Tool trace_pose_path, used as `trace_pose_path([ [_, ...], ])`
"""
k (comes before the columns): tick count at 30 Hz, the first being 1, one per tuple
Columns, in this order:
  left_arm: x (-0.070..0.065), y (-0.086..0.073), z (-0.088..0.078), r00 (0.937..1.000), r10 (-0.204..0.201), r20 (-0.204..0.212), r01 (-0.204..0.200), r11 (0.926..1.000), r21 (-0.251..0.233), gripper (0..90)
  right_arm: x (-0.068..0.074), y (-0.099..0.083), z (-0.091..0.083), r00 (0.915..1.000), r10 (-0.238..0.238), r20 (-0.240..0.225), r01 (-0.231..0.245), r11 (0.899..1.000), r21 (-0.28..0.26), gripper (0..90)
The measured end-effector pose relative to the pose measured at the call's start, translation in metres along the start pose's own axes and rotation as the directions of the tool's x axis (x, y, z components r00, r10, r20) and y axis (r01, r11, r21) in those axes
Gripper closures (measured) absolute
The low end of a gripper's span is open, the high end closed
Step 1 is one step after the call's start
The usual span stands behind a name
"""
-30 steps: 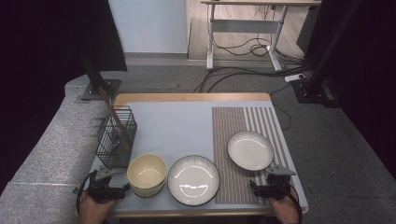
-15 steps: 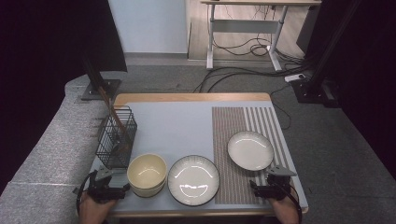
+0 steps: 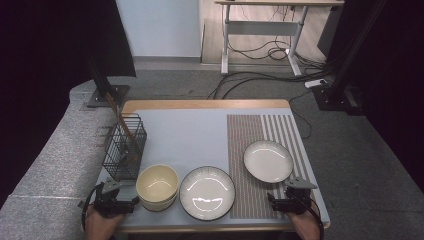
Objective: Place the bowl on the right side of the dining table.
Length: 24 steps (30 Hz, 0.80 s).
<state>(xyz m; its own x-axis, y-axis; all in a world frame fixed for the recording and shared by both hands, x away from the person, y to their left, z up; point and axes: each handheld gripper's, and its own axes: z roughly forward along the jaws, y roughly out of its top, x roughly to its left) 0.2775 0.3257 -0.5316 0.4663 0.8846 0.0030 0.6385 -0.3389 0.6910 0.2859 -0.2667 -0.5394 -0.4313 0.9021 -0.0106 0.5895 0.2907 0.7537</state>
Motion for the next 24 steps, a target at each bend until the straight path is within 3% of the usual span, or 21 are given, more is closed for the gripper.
trace_pose_path([
  [6,0.0,0.0,0.0,1.0,0.0,0.0,0.0,1.0,0.0,0.0,0.001,0.001,-0.002,0.9999,-0.01,-0.008,0.01,1.0,0.004,5.8],
  [24,0.0,0.0,0.0,1.0,0.0,0.0,0.0,1.0,-0.001,0.0,0.002,0.007,-0.026,0.9977,-0.045,-0.051,0.046,0.999,0.007,1.6],
])
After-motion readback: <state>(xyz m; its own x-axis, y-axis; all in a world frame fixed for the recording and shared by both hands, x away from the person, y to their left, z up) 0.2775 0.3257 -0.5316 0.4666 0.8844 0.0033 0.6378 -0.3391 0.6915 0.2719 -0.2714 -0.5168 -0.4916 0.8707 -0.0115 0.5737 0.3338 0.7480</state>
